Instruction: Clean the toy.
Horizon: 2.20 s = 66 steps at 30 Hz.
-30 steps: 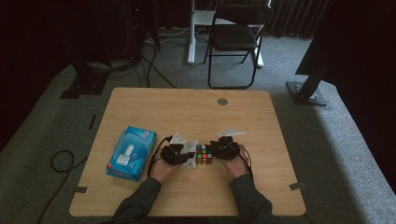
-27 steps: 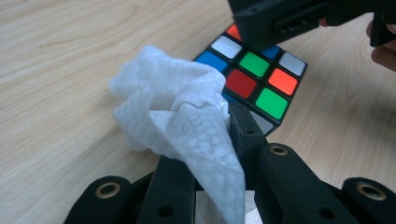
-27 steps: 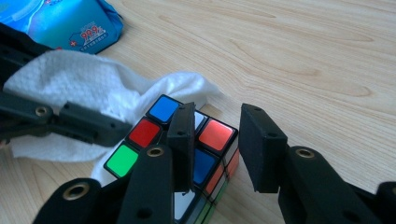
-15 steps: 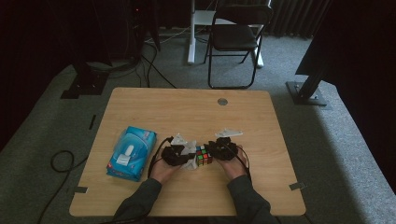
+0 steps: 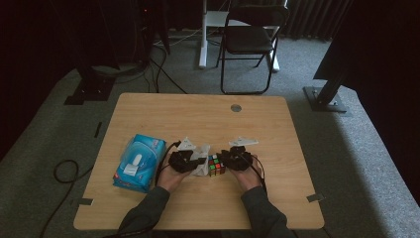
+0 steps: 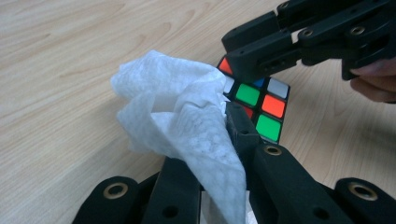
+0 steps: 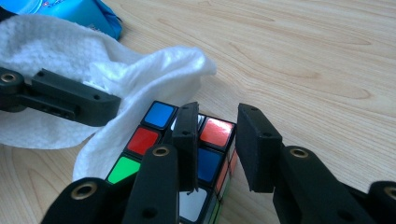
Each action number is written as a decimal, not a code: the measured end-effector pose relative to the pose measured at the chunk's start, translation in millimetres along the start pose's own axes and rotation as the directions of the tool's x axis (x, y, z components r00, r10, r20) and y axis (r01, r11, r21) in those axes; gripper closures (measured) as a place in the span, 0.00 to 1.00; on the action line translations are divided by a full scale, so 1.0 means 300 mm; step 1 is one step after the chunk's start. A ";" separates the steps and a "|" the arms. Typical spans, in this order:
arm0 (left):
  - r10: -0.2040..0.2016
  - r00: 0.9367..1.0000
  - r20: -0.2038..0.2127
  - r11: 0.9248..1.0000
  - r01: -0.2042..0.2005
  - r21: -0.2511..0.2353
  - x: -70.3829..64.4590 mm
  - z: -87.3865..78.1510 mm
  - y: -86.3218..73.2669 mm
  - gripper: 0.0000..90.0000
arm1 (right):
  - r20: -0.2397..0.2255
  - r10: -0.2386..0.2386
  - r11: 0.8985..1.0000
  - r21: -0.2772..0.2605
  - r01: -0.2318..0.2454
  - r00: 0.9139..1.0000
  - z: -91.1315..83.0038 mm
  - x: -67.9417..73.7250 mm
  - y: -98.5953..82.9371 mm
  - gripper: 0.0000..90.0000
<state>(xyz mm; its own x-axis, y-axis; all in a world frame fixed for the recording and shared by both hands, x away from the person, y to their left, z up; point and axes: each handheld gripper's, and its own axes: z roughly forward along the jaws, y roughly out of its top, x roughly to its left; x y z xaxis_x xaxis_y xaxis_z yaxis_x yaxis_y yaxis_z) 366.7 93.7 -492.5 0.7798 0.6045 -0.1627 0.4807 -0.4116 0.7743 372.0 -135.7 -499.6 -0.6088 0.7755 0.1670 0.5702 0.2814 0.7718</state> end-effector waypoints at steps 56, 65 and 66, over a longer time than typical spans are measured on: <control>-0.010 0.999 -0.036 0.995 0.013 0.096 0.001 0.076 -0.045 0.95 | 0.002 0.000 1.000 -0.004 0.000 1.000 0.000 0.002 -0.002 0.78; -0.013 0.999 -0.035 0.995 0.016 0.102 0.004 0.087 -0.051 0.95 | 0.002 0.000 1.000 -0.005 0.000 1.000 0.000 0.002 -0.002 0.78; -0.014 0.999 -0.034 0.995 0.017 0.102 0.005 0.087 -0.051 0.95 | 0.002 0.001 1.000 -0.004 -0.001 1.000 0.000 0.002 -0.002 0.78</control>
<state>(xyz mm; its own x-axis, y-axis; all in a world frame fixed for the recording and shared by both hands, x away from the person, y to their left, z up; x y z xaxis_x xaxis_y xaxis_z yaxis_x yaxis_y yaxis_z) 370.9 83.2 -520.5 0.7593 0.6326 -0.1527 0.5322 -0.4685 0.7052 371.2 -135.4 -499.9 -0.6071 0.7771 0.1661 0.5682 0.2784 0.7743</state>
